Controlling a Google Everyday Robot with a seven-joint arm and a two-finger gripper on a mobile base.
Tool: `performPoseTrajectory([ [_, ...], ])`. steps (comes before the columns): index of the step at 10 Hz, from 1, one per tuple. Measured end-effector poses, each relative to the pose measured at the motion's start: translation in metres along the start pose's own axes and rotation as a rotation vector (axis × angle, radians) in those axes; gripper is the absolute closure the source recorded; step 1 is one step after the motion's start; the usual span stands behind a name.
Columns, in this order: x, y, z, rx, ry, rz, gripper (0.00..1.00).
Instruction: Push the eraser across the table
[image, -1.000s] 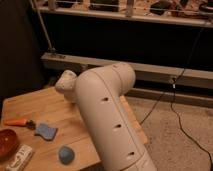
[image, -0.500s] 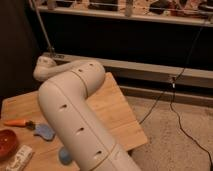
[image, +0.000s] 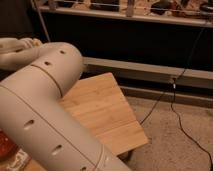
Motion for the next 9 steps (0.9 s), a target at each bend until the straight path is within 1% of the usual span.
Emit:
performPoseTrajectory([
  [1, -0.003, -0.011, -0.017, 0.015, 0.001, 0.003, 0.99],
  [2, 0.001, -0.019, -0.028, 0.022, 0.015, 0.013, 0.96],
  [3, 0.006, -0.027, -0.038, 0.028, 0.031, 0.022, 0.96],
  [4, 0.008, -0.032, -0.041, 0.032, 0.039, 0.026, 0.96],
  [9, 0.008, -0.029, -0.042, 0.027, 0.038, 0.025, 0.96],
])
